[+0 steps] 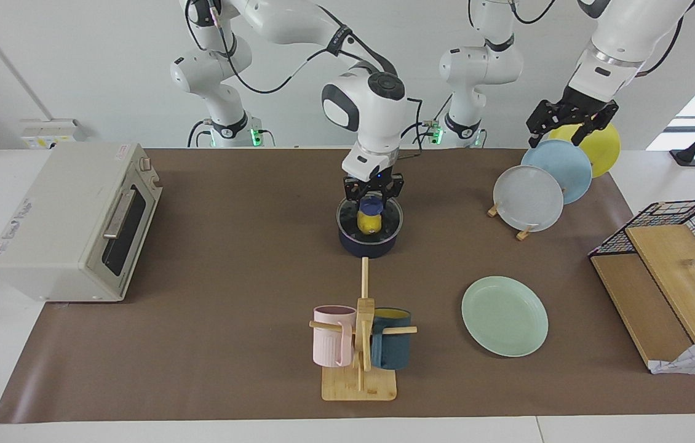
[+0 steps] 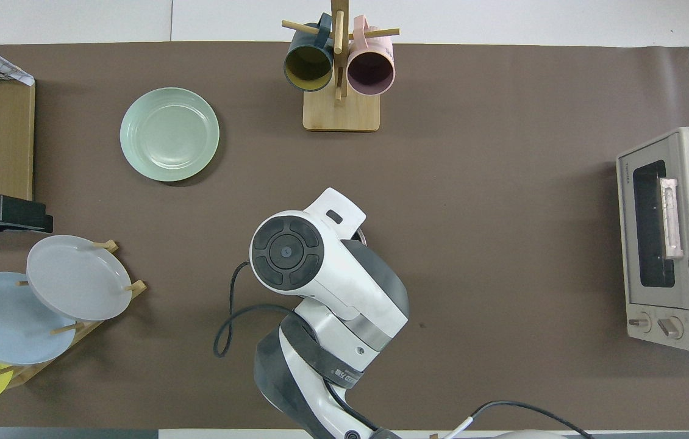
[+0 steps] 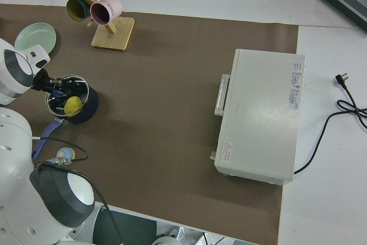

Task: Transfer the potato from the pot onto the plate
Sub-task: 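Lift the glass lid off the saucepan with the right gripper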

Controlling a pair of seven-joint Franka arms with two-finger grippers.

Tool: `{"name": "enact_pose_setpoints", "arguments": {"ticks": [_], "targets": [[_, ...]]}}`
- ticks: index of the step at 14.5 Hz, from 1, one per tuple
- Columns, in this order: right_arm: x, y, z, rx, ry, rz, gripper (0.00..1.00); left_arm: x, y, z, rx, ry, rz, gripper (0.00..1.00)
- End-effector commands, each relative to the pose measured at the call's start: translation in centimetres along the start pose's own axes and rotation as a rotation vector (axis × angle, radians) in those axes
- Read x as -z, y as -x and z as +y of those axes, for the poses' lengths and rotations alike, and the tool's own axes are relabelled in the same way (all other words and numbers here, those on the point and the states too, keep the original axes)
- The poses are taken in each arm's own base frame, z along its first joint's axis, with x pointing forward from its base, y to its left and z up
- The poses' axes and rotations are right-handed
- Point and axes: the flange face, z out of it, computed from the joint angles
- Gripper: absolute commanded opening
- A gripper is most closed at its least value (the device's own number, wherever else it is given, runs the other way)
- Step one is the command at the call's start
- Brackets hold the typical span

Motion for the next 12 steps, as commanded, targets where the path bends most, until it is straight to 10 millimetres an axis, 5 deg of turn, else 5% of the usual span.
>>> {"name": "enact_pose_setpoints", "arguments": {"ticks": [1,6,12], "targets": [[4.0,-2.5,2.8,0.028,0.011,0.021,0.38,0.1,0.7,1.8,-0.022,0.013,0.046,1.0],[6.1,-7.7,13.1,0.137,0.02,0.008,0.39,-1.0,1.7,7.6,-0.066,0.012,0.027,1.0],[3.5,-11.7,26.8,0.19,0.005,-0.028,0.39,-8.7,3.8,19.4,0.017,0.032,0.045,1.0]]}}
